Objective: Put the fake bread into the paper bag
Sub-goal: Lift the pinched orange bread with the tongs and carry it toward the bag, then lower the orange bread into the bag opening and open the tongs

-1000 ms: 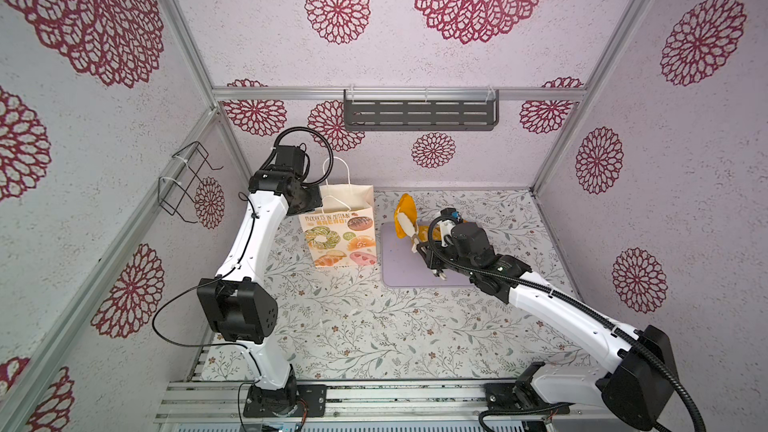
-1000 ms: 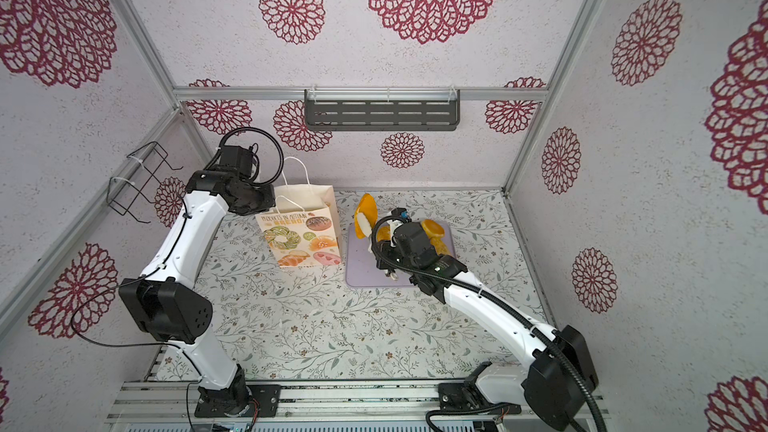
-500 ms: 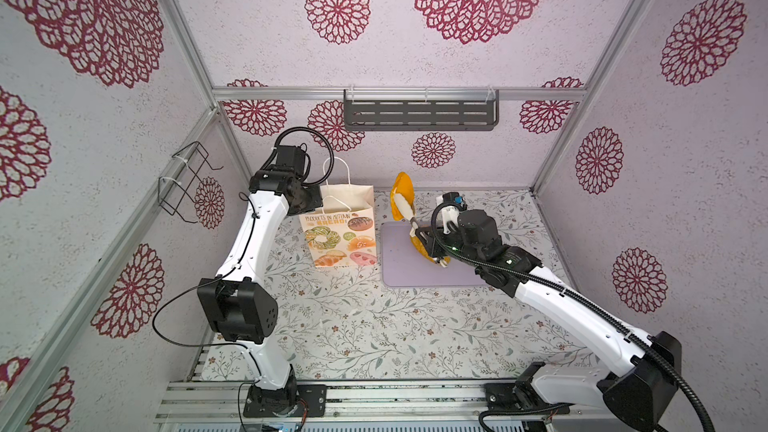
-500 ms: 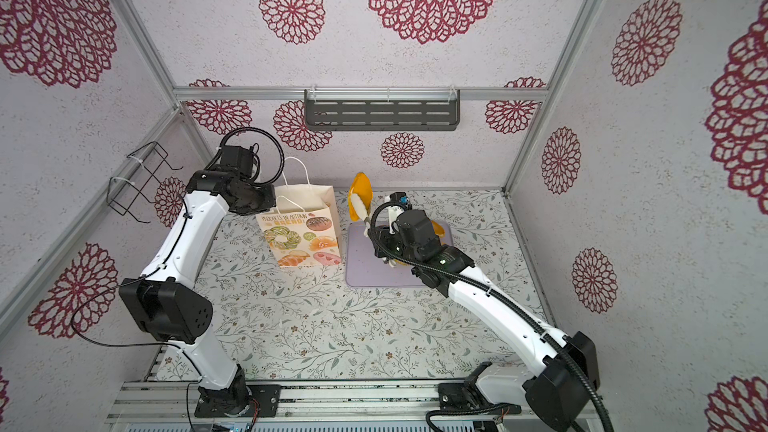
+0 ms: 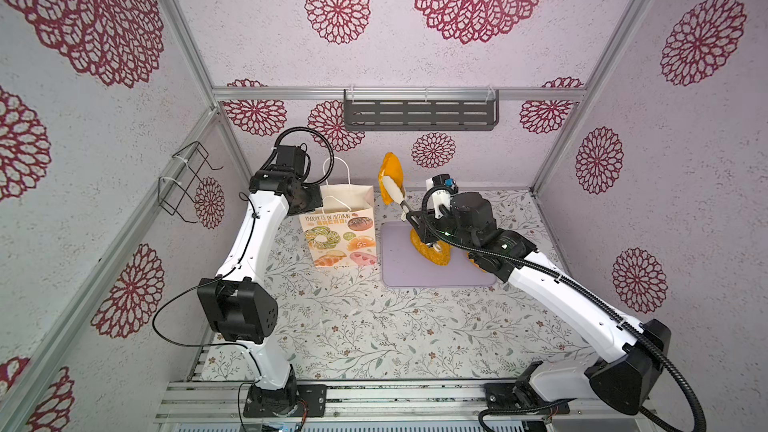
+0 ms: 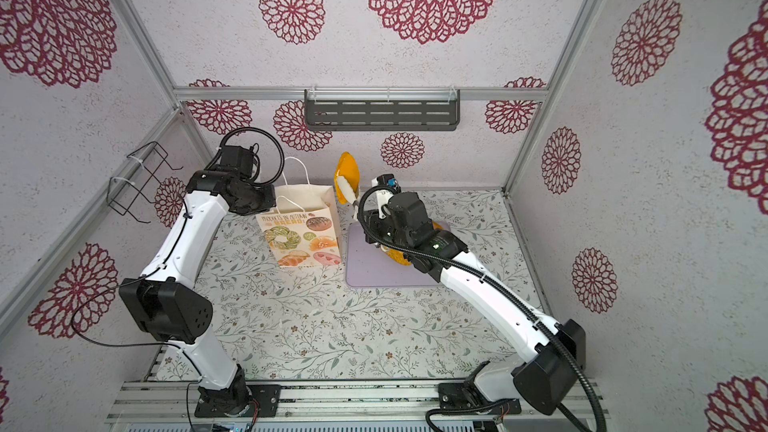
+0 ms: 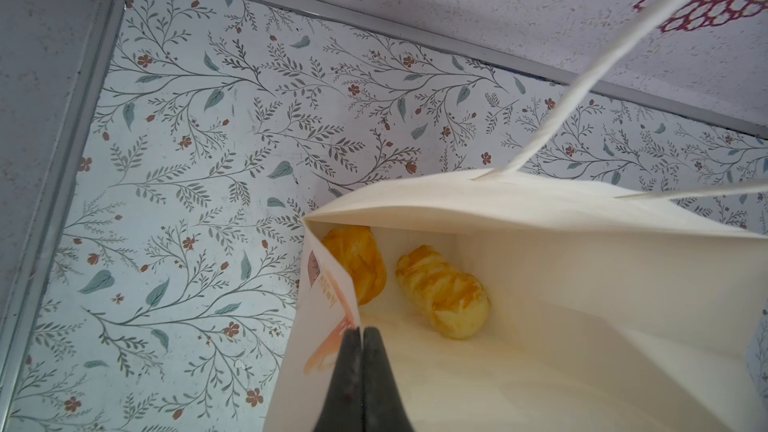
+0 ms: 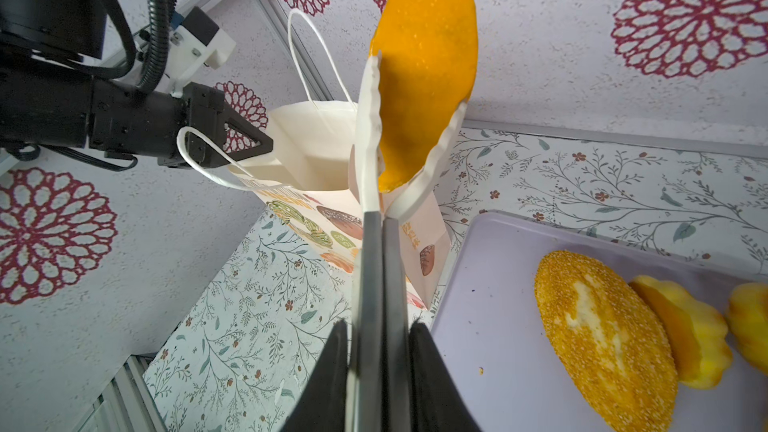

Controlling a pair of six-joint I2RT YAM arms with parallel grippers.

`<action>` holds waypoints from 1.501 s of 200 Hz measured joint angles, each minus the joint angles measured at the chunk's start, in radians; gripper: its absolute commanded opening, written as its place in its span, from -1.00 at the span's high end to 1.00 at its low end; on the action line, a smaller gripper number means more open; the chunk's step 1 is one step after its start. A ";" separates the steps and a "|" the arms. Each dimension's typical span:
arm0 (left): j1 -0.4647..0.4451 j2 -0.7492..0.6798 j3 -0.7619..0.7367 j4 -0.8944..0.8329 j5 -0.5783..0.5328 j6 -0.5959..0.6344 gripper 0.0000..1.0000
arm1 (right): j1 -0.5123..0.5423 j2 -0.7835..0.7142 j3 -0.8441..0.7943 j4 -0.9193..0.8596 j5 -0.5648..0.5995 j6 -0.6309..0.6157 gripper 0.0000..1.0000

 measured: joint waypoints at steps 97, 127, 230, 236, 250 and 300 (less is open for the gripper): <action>0.000 0.000 0.000 0.000 0.011 0.000 1.00 | 0.048 0.071 0.106 0.000 -0.002 -0.073 0.99; 0.000 0.000 0.000 0.000 0.016 0.000 1.00 | 0.056 0.106 0.139 0.002 -0.011 -0.094 0.99; 0.000 0.000 0.000 0.000 0.033 0.000 1.00 | 0.090 0.216 0.200 0.010 -0.045 -0.169 1.00; 0.000 0.000 0.000 0.000 0.035 0.000 1.00 | 0.091 0.219 0.201 0.010 -0.045 -0.173 1.00; 0.000 0.000 0.000 0.000 0.039 0.000 1.00 | 0.091 0.224 0.202 0.011 -0.046 -0.180 1.00; 0.000 0.000 0.000 0.000 0.043 0.000 1.00 | 0.092 0.246 0.203 0.012 -0.045 -0.203 0.98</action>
